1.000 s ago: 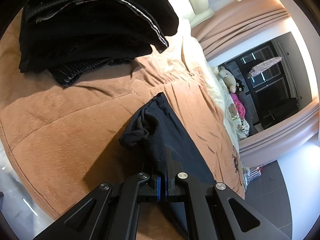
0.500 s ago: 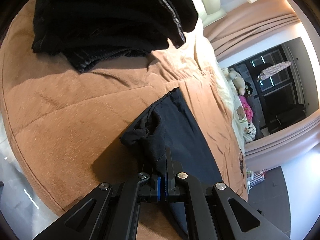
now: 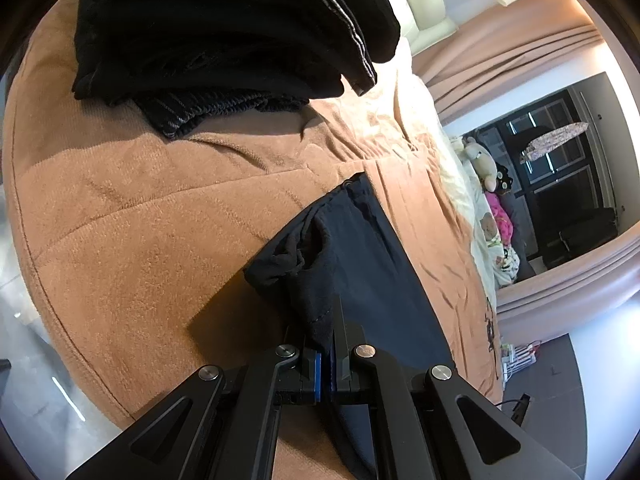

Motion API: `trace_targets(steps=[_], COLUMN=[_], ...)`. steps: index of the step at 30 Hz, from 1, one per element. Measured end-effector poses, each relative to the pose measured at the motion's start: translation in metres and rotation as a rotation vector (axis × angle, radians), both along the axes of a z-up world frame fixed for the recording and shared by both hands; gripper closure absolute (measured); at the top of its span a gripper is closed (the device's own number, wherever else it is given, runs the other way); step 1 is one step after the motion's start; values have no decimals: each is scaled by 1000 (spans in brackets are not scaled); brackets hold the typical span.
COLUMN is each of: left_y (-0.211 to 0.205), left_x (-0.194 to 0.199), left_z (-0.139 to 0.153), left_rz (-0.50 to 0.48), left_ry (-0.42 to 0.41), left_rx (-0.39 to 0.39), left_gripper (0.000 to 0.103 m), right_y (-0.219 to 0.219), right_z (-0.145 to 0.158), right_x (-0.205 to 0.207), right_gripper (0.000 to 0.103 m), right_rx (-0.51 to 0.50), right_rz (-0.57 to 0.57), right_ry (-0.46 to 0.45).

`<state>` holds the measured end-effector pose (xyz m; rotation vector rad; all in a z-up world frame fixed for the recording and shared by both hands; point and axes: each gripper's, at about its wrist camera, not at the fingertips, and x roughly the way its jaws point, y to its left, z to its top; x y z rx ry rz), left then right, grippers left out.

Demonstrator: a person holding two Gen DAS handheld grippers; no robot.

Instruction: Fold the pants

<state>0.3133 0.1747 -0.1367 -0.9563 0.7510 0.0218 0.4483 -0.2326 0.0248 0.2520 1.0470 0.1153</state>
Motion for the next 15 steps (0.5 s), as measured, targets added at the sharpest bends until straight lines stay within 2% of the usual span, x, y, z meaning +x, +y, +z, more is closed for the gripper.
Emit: trace_targets(steps=[4, 9, 15], left_y=[0, -3, -13], left_x=[0, -2, 1], left_z=[7, 29, 61], left_rz=[1, -18, -44], left_ry=[-18, -61, -112], left_rx=[-10, 8, 33], left_gripper=[101, 101, 101], right_y=[9, 28, 32], right_z=[-1, -12, -13], right_x=[-15, -31, -73], right_gripper=[90, 90, 90], right_rx=[17, 33, 67], right_rz=[-5, 6, 30], right_ry=[4, 9, 6])
